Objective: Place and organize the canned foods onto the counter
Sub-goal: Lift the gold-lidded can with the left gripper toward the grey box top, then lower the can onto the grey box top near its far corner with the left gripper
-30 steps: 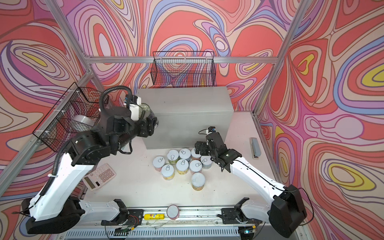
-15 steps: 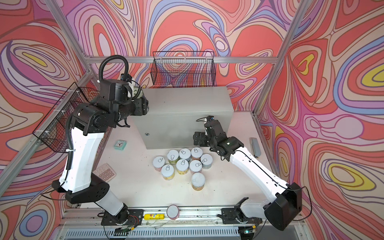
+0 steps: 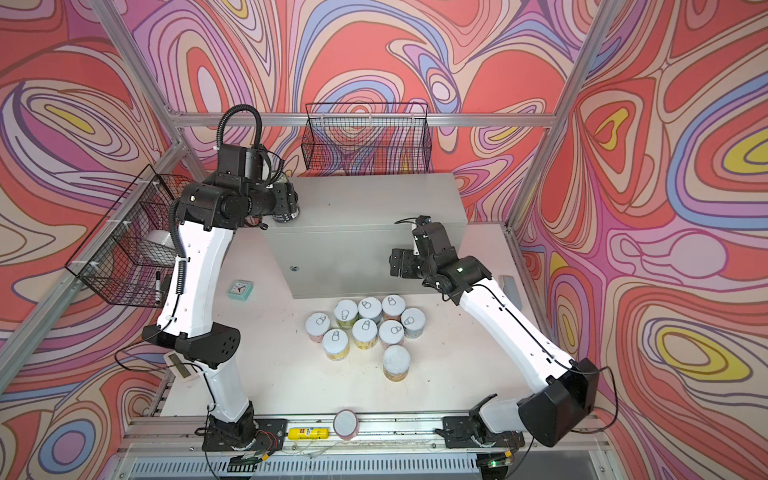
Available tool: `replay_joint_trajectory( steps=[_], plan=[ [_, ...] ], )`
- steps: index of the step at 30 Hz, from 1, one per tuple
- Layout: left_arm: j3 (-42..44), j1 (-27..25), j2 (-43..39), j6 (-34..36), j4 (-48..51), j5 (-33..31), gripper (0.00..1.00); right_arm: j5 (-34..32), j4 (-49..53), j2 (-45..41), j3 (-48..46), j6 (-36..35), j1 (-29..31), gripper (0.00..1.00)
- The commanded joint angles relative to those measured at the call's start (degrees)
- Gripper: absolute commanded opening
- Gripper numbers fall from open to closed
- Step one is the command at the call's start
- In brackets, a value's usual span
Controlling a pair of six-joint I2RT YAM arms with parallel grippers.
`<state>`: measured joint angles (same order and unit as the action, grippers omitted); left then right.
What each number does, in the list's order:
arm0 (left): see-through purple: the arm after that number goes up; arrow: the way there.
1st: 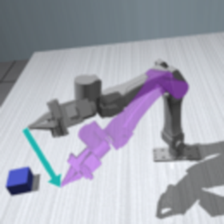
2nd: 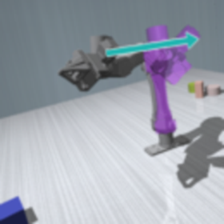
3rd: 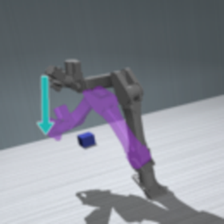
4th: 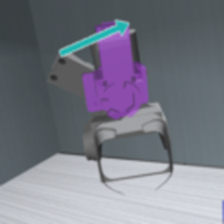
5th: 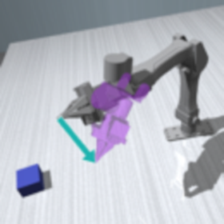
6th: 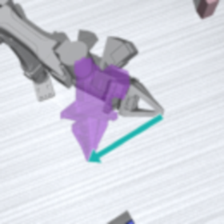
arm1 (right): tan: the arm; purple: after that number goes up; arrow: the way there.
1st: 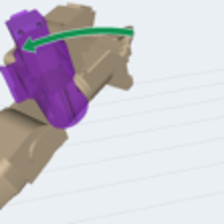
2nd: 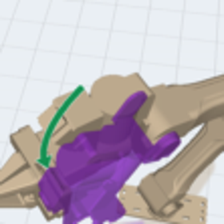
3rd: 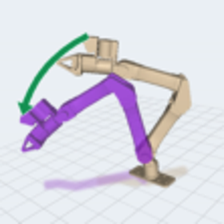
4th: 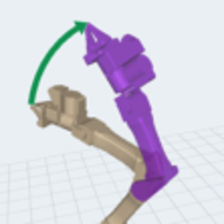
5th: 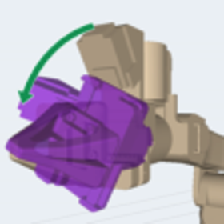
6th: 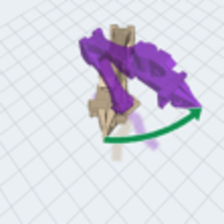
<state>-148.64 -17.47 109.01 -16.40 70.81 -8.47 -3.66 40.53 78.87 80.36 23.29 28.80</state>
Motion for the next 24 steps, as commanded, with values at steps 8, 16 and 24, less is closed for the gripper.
replay_joint_trajectory(
  steps=[8, 16, 24],
  plan=[
    [-2.0, 0.0, 0.6, -0.9, -8.1, -1.4, 0.06, -0.4, -0.8, 0.1, -0.6, 0.9, -0.3, 0.98],
    [-1.0, 0.0, 1.1, 0.6, -10.1, -1.0, 0.74, -1.9, -2.5, -0.6, -2.3, 1.8, -0.3, 0.98],
    [-0.8, 0.1, 1.4, 1.0, -12.1, 1.2, 0.92, -2.2, -2.8, -0.5, -2.6, 1.9, -0.3, 0.98]
  ],
)
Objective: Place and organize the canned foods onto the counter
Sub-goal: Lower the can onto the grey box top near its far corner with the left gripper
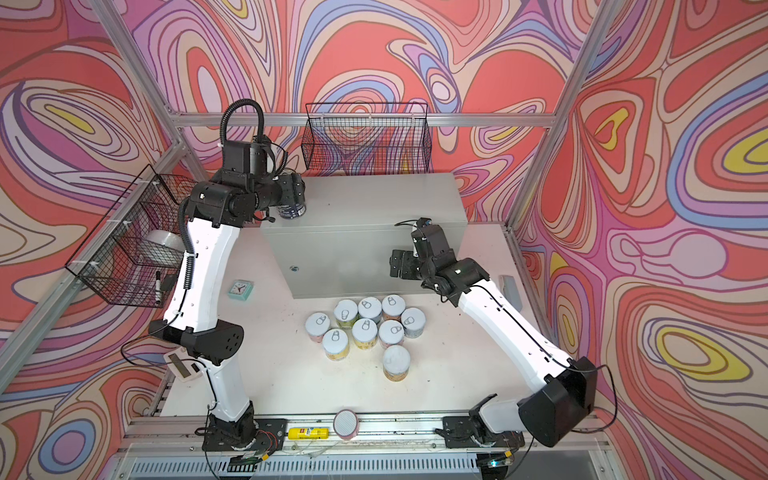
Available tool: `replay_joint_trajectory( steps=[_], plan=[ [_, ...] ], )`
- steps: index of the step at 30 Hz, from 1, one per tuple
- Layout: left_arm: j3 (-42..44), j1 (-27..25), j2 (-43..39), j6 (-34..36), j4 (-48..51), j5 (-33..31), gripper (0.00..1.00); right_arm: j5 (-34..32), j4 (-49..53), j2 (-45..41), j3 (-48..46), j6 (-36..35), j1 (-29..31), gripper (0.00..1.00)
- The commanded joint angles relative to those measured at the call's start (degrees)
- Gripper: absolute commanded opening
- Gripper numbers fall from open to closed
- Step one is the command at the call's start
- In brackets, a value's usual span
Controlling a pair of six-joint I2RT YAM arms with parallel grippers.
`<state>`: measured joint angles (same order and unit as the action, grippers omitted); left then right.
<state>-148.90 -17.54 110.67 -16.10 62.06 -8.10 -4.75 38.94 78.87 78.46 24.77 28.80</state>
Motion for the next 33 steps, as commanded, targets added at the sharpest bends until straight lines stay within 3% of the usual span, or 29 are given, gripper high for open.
replay_joint_trajectory(
  steps=[1, 14, 18, 21, 24, 29, 31, 33],
  plan=[
    [-0.6, 0.1, -0.2, 0.7, -3.2, 0.8, 0.97, -1.1, -1.2, -0.6, -0.7, 0.4, -0.3, 0.98],
    [2.7, 0.1, -7.6, 6.1, -10.4, -0.7, 1.0, 0.9, -3.0, -1.1, 1.1, -1.1, -0.3, 0.98],
    [9.0, -0.2, -13.8, 8.0, -14.3, 0.6, 0.98, 0.8, -4.0, -2.5, 1.4, -1.8, -0.2, 0.98],
    [20.4, -0.9, -22.4, 8.8, -20.3, 1.8, 0.91, 1.1, -4.3, -3.6, 2.1, -2.2, -0.3, 0.98],
    [31.0, -1.3, -29.9, 7.8, -22.9, 2.2, 0.75, 2.3, -5.4, -4.8, 2.2, -2.2, -0.2, 0.98],
    [43.3, -1.4, -37.3, 5.3, -23.8, 7.5, 0.29, 4.3, -5.9, -5.0, 2.8, -2.0, -0.3, 0.96],
    [46.7, -1.4, -38.7, 4.6, -24.0, 9.6, 0.28, 4.7, -5.9, -4.6, 3.3, -2.1, -0.3, 0.96],
    [49.1, -1.4, -39.2, 3.8, -24.7, 10.9, 0.33, 5.1, -5.9, -4.1, 3.6, -2.0, -0.3, 0.96]
  ],
)
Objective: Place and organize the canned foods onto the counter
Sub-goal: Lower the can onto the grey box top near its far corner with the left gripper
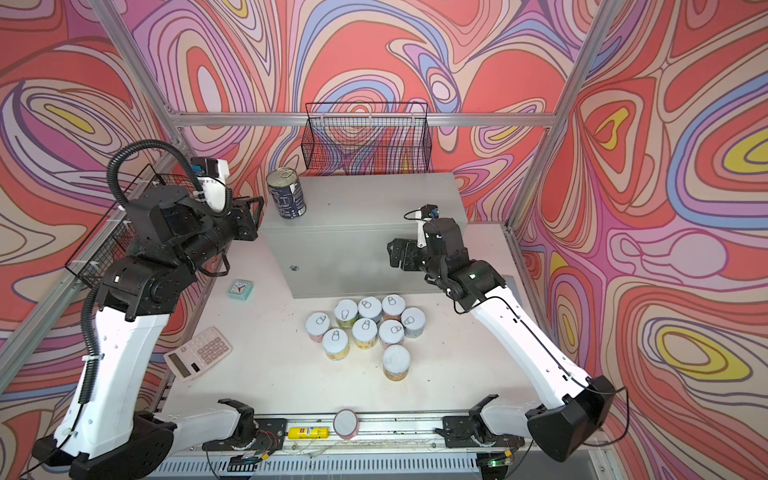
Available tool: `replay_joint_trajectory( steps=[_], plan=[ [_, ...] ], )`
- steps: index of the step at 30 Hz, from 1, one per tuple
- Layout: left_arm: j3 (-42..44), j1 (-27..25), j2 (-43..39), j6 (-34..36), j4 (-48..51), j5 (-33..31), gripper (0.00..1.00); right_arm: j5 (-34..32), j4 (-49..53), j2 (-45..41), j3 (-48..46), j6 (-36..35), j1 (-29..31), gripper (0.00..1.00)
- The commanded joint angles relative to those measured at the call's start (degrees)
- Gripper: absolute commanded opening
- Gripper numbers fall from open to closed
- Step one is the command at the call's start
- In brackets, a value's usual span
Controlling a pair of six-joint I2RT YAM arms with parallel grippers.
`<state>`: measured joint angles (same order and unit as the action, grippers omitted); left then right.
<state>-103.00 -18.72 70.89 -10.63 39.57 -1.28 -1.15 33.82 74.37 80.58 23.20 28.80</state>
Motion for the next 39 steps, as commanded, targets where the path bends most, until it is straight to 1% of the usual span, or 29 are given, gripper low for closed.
replay_joint_trajectory(
  steps=[1, 4, 9, 13, 17, 23, 26, 33, 35, 36, 37, 39],
  plan=[
    [3.9, -0.2, 0.8, -2.0, -2.4, 5.0, 0.36, 1.7, -1.0, 0.4, 1.4, -0.5, -0.3, 0.96],
    [4.8, -0.2, 2.4, -2.9, -3.0, 6.3, 0.4, 2.0, -1.2, 1.0, 1.7, -0.4, -0.3, 0.96],
    [4.5, -0.2, 6.0, -3.7, -3.9, 6.0, 0.41, 1.6, -1.1, 0.8, 1.7, -0.6, -0.3, 0.96],
    [4.2, -0.2, 8.6, -3.8, -4.4, 4.2, 0.41, 0.9, -1.4, 0.3, 1.0, -0.8, -0.2, 0.96],
    [2.8, -0.2, 11.2, -4.2, -4.7, 1.1, 0.42, 0.2, -1.6, -0.2, 0.1, -0.8, -0.3, 0.96],
    [-0.3, -0.2, 14.4, -3.3, -5.0, -4.0, 0.44, -0.3, -2.0, -0.1, -0.7, -1.1, -0.3, 0.96],
    [-1.6, -0.2, 16.5, -2.9, -4.5, -7.5, 0.44, -0.2, -2.7, -0.1, -1.0, -1.0, -0.2, 0.96],
    [-2.8, -0.2, 18.2, -2.0, -6.0, -10.1, 0.44, 0.9, -3.7, 0.4, -1.3, -0.6, -0.3, 0.97],
    [-3.9, -0.2, 18.8, -1.8, -5.5, -9.9, 0.45, 1.0, -3.7, 0.5, -1.2, -0.6, -0.3, 0.97],
    [-4.3, -0.2, 19.1, -1.8, -5.3, -9.0, 0.5, 1.0, -3.7, 0.4, -1.4, -0.6, -0.3, 0.96],
    [-4.6, -0.2, 19.2, -1.8, -5.0, -8.2, 0.57, 0.9, -3.7, 0.4, -1.4, -0.7, -0.3, 0.96],
    [-4.5, -0.4, 19.4, -2.3, -4.8, -7.7, 0.78, 0.9, -3.8, 0.5, -1.5, -0.8, -0.3, 0.96]
  ],
)
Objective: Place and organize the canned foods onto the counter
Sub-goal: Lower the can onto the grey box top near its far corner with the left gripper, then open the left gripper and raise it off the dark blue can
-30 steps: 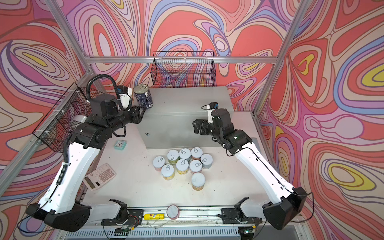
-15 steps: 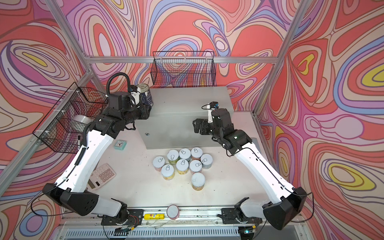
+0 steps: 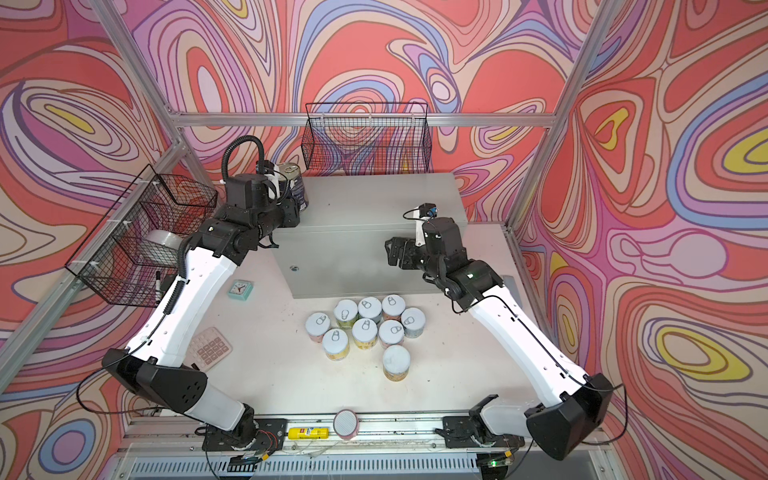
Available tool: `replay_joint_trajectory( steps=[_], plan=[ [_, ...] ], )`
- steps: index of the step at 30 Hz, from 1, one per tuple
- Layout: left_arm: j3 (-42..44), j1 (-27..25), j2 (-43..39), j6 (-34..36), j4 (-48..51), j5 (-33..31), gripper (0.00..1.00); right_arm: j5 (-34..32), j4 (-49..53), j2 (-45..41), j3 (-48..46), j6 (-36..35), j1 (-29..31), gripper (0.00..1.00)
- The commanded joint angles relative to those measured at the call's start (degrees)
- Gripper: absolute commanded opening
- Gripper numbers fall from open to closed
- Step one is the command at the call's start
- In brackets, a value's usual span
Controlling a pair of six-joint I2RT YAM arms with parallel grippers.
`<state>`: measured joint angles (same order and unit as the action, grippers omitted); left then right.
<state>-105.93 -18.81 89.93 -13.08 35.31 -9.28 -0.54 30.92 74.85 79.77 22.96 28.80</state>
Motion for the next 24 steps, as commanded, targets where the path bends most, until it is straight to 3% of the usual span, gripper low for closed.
replay_joint_trajectory(
  steps=[1, 2, 3, 24],
  plan=[
    [-1.0, -0.2, 0.2, 0.0, -0.8, 0.4, 0.91, 0.3, -0.9, 0.2, -0.6, -0.7, -0.3, 0.97],
    [-0.6, -0.3, 0.2, -0.2, -0.9, 0.4, 1.0, 0.3, -0.9, 0.2, -0.5, -0.8, -0.3, 0.97],
    [-0.3, -0.3, 0.2, -0.4, -1.1, 0.2, 1.0, 0.4, -0.9, 0.4, -0.4, -0.7, -0.3, 0.97],
    [-6.5, 0.6, 8.2, 3.3, -5.9, -5.3, 0.93, 0.1, -2.5, 0.2, -0.2, -1.5, -0.3, 0.97]
  ],
)
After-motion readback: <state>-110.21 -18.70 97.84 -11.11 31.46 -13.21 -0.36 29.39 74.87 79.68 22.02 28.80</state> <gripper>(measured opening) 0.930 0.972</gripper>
